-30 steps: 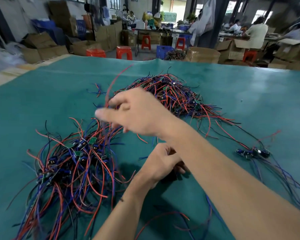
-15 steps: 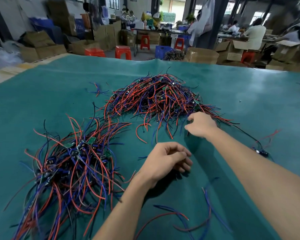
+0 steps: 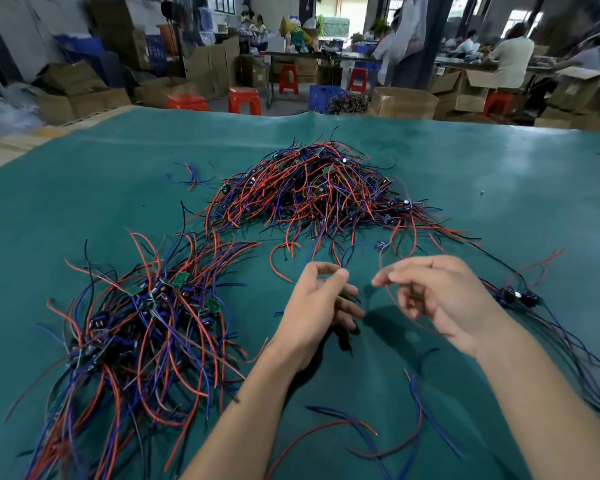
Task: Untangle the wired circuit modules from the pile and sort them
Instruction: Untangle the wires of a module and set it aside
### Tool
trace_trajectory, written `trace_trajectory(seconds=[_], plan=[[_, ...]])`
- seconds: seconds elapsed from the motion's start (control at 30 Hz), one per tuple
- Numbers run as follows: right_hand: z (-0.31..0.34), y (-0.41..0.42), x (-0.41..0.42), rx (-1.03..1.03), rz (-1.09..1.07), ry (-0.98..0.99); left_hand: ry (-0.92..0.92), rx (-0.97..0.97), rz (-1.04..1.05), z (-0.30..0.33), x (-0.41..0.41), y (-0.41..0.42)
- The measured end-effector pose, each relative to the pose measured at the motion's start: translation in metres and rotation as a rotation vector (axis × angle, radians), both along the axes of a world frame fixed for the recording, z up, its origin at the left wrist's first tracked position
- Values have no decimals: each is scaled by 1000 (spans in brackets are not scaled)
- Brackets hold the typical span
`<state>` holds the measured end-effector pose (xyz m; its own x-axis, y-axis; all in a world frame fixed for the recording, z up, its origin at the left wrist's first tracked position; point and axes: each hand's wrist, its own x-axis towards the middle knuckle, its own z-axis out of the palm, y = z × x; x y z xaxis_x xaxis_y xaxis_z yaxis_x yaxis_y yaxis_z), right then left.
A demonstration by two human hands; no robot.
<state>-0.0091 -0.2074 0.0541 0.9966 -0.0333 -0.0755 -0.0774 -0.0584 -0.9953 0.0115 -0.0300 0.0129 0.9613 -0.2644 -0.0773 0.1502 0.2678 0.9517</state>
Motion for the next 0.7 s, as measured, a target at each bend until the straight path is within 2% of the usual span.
trace_trajectory(seconds=[0.07,0.17,0.33,0.7], plan=[[-5,3,-10,79,50,17,-24,35,1,-4,3,1],[-7,7,-13,86,135,4,-109,101,22,-9,2,0],[-6,5,-15,67,191,-63,-139,68,129,-11,4,2],[-9,9,-15,-91,90,-195,-148,48,-127,-6,1,8]])
